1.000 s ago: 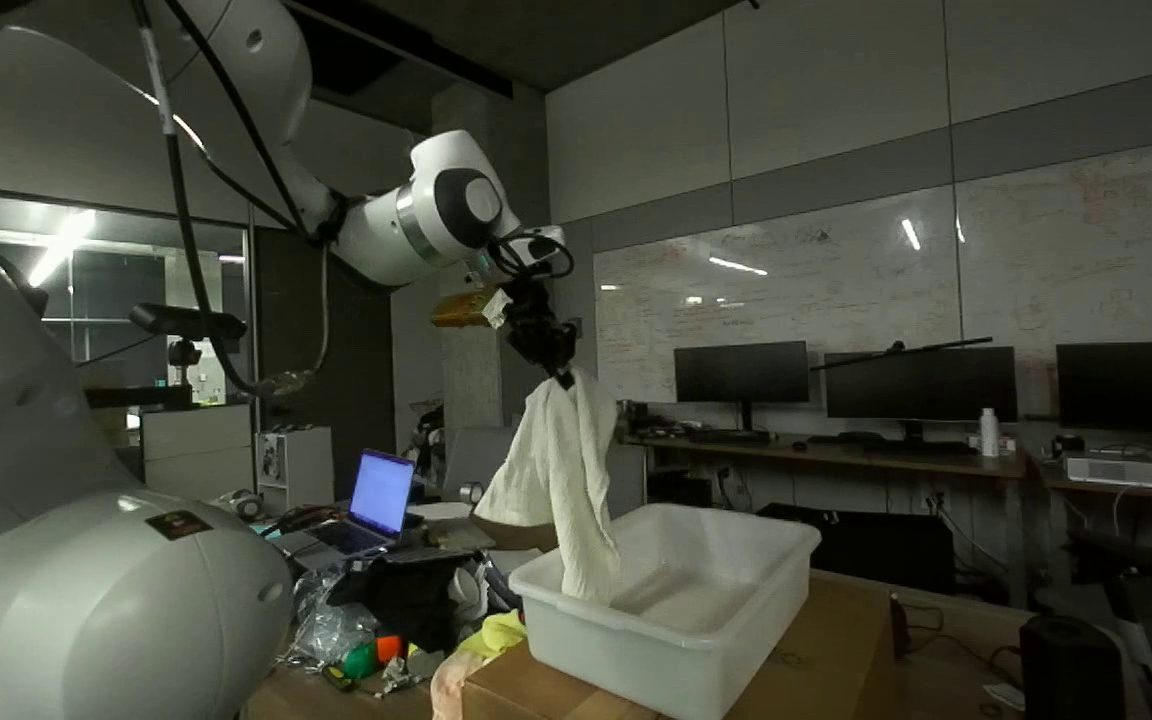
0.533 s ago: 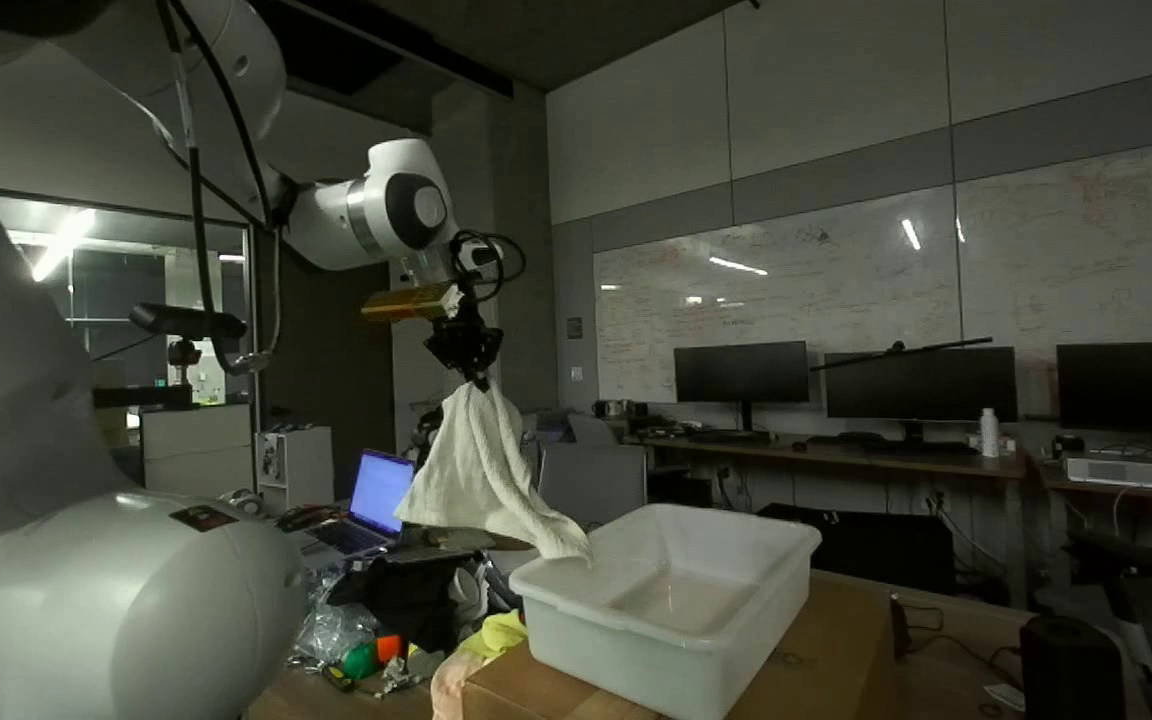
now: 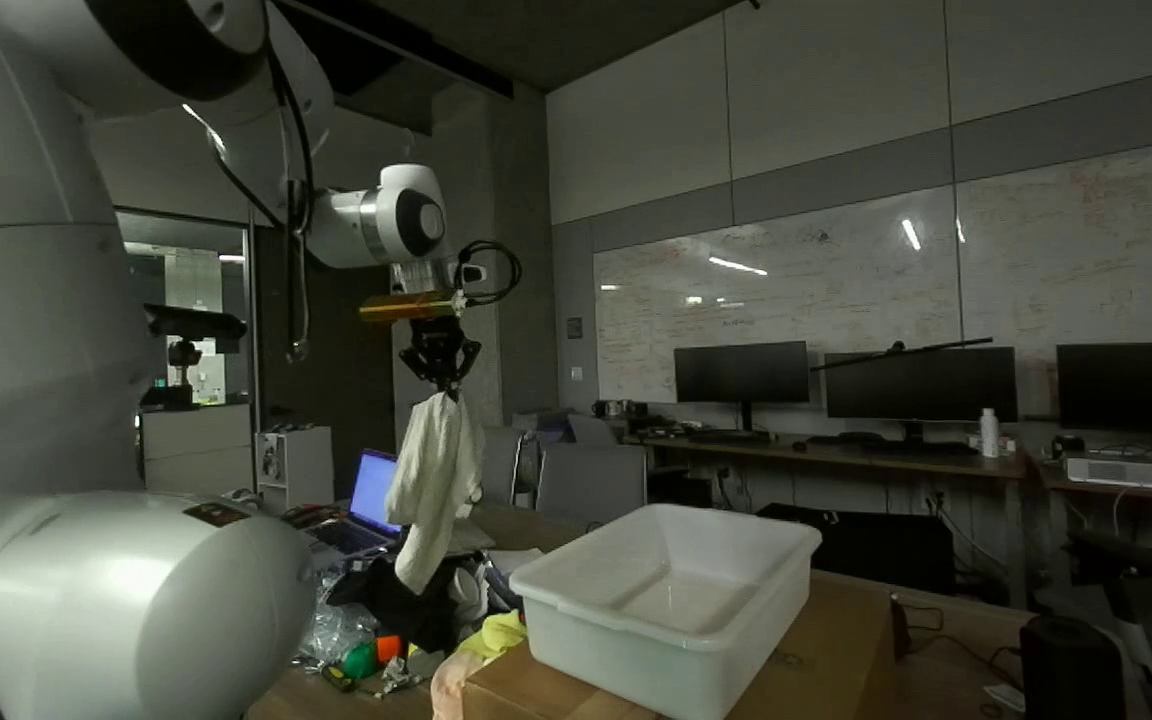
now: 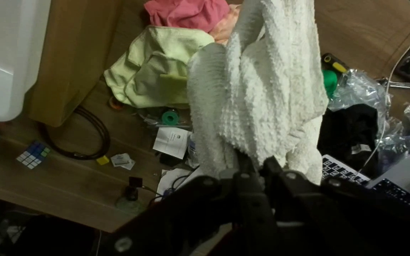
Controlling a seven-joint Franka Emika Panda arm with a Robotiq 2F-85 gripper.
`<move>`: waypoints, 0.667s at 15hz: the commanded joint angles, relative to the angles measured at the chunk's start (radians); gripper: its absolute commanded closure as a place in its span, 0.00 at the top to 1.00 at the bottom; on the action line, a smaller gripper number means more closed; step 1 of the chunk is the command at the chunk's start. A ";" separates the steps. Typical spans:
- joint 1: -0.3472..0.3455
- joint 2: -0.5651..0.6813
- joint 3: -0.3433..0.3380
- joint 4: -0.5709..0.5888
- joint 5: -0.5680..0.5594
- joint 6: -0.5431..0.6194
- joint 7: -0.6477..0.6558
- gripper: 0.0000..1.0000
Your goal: Remove the clothes from the white bin and put them on the table
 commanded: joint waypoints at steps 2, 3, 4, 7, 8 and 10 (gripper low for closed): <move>-0.060 0.140 0.036 0.148 -0.148 0.079 0.203 0.03; -0.067 0.161 0.036 0.161 -0.187 0.104 0.262 0.03; -0.074 0.179 0.035 0.168 -0.238 0.129 0.321 0.03; -0.081 0.208 0.027 0.174 -0.399 0.144 0.442 0.36; -0.080 0.214 0.024 0.169 -0.454 0.125 0.453 0.36; -0.076 0.207 0.016 0.144 -0.514 0.087 0.445 0.51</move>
